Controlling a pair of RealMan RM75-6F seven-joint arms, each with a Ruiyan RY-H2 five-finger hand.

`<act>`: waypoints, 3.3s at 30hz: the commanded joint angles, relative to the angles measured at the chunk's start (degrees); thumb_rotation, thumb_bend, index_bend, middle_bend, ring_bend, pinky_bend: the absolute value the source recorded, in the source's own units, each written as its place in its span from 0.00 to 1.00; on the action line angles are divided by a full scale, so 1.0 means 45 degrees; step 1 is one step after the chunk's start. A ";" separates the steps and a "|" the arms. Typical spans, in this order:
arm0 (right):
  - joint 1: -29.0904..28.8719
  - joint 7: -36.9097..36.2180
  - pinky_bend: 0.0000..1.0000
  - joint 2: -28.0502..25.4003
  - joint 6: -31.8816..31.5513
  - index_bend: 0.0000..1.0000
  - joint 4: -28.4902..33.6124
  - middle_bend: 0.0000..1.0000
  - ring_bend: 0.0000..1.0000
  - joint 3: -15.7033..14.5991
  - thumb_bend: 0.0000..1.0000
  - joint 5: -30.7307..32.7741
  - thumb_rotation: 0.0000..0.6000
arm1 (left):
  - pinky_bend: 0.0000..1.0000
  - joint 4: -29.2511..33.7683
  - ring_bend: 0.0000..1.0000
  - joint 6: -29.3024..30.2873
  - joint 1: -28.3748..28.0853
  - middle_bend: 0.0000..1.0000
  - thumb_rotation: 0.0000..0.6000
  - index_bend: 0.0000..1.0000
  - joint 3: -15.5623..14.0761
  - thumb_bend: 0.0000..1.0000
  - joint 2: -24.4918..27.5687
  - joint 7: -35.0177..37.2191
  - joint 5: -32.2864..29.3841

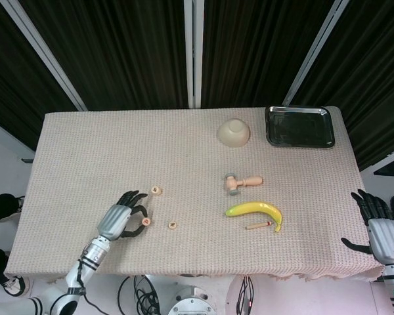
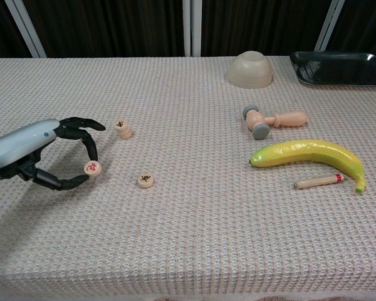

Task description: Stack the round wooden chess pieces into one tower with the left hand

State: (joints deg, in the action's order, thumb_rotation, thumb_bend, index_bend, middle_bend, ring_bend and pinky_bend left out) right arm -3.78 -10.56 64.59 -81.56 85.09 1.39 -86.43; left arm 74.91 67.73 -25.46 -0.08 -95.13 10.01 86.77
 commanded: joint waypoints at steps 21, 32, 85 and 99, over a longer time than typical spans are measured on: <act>-0.0184 0.0232 0.00 -0.0327 -0.0211 0.00 0.0882 0.00 0.00 -0.0021 0.00 -0.0559 1.00 | 0.00 0.0825 0.00 -0.3375 -0.2150 0.16 1.00 0.49 0.2332 0.32 0.1461 0.0378 -0.2543; -0.0229 0.0293 0.00 -0.0326 0.0056 0.00 0.0813 0.00 0.00 -0.0040 0.00 -0.0292 1.00 | 0.00 -0.0117 0.00 -0.4260 -0.2891 0.16 1.00 0.47 0.2486 0.32 0.0999 0.0840 -0.2835; -0.0218 0.0074 0.00 -0.0265 0.0299 0.00 0.0441 0.00 0.00 -0.0025 0.00 0.0047 1.00 | 0.00 -0.1618 0.00 -0.4610 -0.3568 0.14 1.00 0.41 0.2272 0.33 0.0227 0.1769 -0.2850; -0.0233 0.0085 0.00 -0.0279 0.0332 0.00 0.0454 0.00 0.00 -0.0015 0.00 0.0069 1.00 | 0.00 -0.1169 0.00 -0.4302 -0.3449 0.12 1.00 0.30 0.2119 0.32 0.0425 0.1841 -0.2605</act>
State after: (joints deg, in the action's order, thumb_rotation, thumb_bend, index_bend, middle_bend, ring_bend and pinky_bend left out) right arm -4.82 -10.18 63.32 -80.07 87.15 1.32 -86.12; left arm 69.51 48.26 -41.06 9.56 -93.31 18.32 74.91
